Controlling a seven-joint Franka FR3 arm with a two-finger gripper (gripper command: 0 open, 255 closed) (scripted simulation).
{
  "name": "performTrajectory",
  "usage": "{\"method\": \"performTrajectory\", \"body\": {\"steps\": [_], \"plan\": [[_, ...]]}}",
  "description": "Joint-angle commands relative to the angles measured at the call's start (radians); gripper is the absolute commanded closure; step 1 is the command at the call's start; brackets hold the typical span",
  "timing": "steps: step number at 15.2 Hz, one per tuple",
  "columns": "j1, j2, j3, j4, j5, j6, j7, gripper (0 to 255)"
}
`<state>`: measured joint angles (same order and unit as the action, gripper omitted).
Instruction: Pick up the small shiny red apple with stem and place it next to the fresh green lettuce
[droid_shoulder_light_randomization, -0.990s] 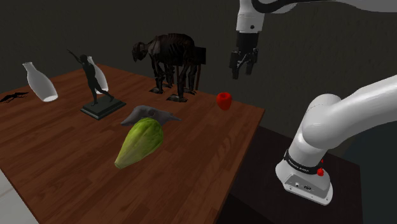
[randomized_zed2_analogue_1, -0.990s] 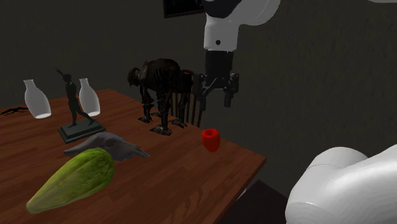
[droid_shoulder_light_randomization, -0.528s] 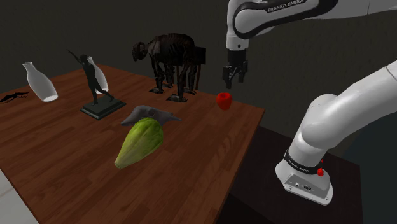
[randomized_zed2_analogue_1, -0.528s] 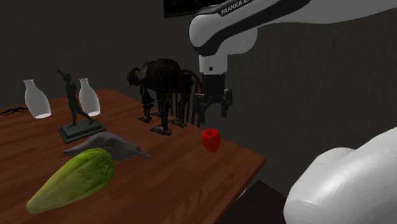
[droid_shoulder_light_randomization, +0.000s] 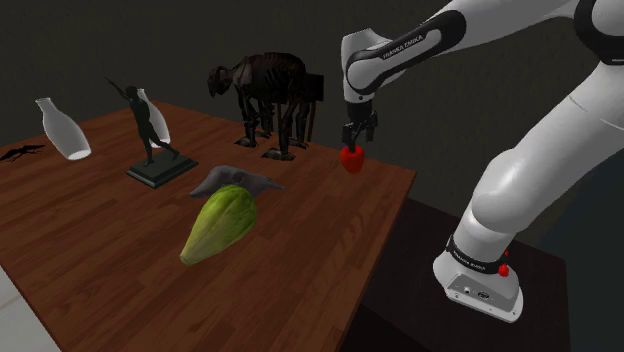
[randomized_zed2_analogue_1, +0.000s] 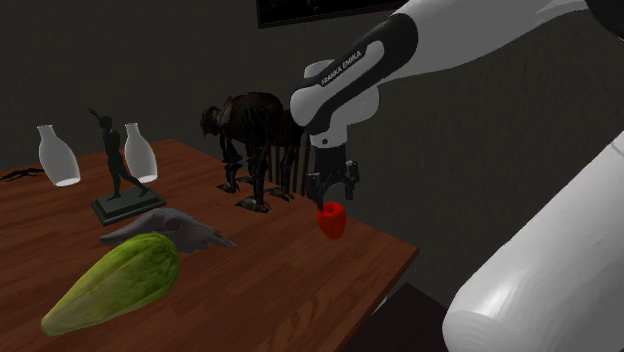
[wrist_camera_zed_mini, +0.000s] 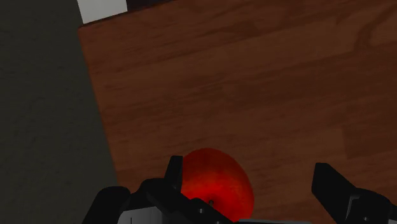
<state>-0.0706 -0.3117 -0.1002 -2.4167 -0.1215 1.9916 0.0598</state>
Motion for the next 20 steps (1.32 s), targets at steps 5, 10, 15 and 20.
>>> {"method": "performTrajectory", "body": {"steps": [5, 10, 15, 20], "plan": [[-0.021, 0.150, -0.016, 0.013, -0.053, 0.126, 0.001, 0], [-0.026, 0.182, -0.022, -0.027, -0.060, 0.198, 0.004, 0], [-0.027, 0.186, -0.023, -0.031, -0.061, 0.207, 0.004, 0], [-0.027, 0.186, -0.023, -0.031, -0.061, 0.206, 0.004, 255]]}}
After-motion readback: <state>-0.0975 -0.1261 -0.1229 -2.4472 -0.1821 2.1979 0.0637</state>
